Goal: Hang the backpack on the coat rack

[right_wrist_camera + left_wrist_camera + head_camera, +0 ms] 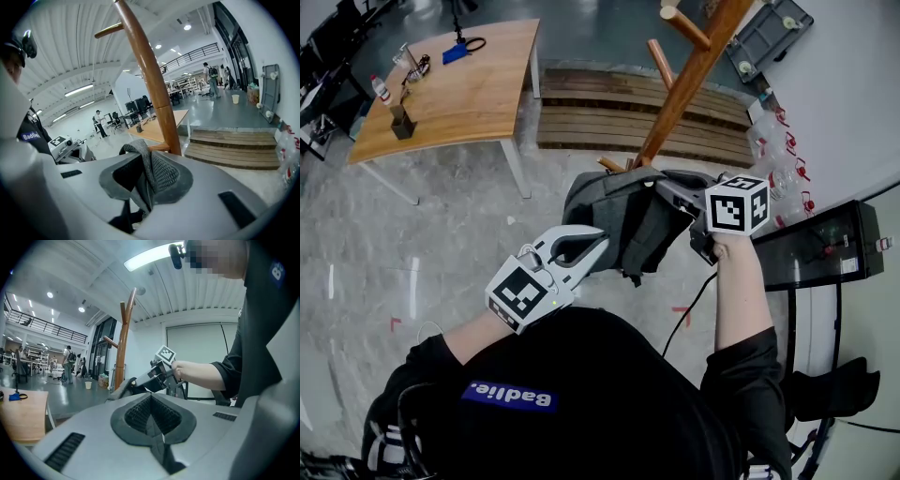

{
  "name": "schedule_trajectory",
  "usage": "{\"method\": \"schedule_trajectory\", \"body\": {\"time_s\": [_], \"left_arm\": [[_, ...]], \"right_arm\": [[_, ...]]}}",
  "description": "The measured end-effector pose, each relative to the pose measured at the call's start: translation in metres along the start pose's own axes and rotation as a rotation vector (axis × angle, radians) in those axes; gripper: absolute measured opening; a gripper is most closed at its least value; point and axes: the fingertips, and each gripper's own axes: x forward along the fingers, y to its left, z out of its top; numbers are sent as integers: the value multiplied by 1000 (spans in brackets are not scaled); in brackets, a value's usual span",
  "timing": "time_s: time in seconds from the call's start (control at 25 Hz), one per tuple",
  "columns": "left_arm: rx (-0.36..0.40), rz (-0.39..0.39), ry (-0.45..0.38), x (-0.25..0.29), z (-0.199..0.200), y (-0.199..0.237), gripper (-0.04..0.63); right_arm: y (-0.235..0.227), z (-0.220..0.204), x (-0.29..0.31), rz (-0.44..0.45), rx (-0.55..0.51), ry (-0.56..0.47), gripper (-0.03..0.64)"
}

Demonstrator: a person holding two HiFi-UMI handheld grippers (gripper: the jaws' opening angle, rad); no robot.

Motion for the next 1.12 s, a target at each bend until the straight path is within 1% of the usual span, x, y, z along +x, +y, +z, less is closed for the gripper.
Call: {"method": "schedule_trajectory", "body": {"time_s": [0.12, 0.28, 0.4, 0.48, 0.68, 0.76, 0.8, 0.92, 1.0, 1.08, 1.12], "left_arm": [[-4, -8, 10, 1, -3, -1, 9], [-10, -13, -1, 0, -4, 0, 9], [-13, -9, -1, -2, -6, 2, 9], [-19, -3, 1, -2, -7, 3, 9], [-23, -3, 4, 0, -9, 1, 9], [-27, -4, 6, 0, -11, 1, 9], [-27, -5, 7, -1, -11, 2, 9], [-21, -10, 5, -3, -10, 2, 9], [-17, -13, 5, -4, -9, 2, 9], [-13, -14, 5, -5, -8, 3, 9], [-12, -14, 4, -5, -7, 2, 9]], "right_arm": [[-2, -2, 6, 31, 31, 27, 58], [-19, -13, 20, -46, 15, 71, 54], [-26, -14, 22, -69, 27, 38, 54], [-30, -11, 22, -89, 12, 33, 54], [-32, -10, 22, -99, -32, 15, 64], [-33, -10, 23, -124, -73, 1, 65], [-34, -10, 23, -151, -107, 0, 64], [-30, -11, 20, -261, -247, 27, 81], [-20, -7, 12, -313, -346, 43, 86], [-6, 0, 2, -335, -419, 40, 86], [1, 3, -4, -336, -437, 31, 86]]}}
